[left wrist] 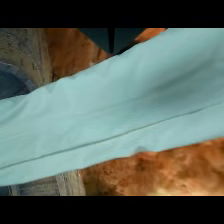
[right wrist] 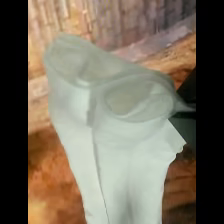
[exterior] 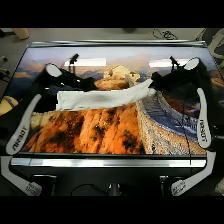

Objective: Fold the shirts.

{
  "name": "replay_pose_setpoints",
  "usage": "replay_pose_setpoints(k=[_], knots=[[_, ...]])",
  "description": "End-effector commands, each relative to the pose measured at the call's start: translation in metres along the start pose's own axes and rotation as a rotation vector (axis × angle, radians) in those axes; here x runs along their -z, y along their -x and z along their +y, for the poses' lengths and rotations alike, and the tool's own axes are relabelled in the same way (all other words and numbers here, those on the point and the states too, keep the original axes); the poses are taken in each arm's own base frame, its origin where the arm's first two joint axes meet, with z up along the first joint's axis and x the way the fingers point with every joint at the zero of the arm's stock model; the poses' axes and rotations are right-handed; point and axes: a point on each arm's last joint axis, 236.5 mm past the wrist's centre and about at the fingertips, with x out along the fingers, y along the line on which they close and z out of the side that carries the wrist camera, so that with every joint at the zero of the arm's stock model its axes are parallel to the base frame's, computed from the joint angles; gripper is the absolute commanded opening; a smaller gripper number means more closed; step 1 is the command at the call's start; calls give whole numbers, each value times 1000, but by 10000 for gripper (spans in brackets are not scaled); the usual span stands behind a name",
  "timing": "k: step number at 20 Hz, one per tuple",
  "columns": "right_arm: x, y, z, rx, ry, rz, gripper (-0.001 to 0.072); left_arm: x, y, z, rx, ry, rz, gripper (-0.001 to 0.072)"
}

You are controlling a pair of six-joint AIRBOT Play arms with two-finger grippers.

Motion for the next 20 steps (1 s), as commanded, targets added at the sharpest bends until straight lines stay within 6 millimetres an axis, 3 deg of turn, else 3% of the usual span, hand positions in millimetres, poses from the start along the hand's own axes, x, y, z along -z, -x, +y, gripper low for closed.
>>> replay_pose_setpoints(k=[1,4,7,9,10,12,14,17,19,20], knots=[[27,70,62,-42,150,-36,18,25,-89,-41,137,160,21,24],[42,112,102,-65,259,-107,19,54,-141,-71,265,316,77,24],[52,127,121,-81,313,-136,20,82,-180,-100,315,385,90,24],[56,122,125,-82,324,-122,20,78,-181,-107,339,331,58,23],[58,115,130,-89,337,-109,20,65,-169,-107,341,262,23,21],[65,88,148,-110,371,-80,20,22,-120,-94,251,100,-83,19],[67,50,173,-147,397,-76,21,-28,-41,-53,49,-15,-200,19],[85,-24,211,-238,388,-25,22,-86,124,24,-278,-50,-404,20],[104,-75,235,-323,328,26,22,-99,227,43,-375,-43,-543,21],[111,-100,244,-349,297,33,26,-99,268,44,-395,-30,-604,21]])
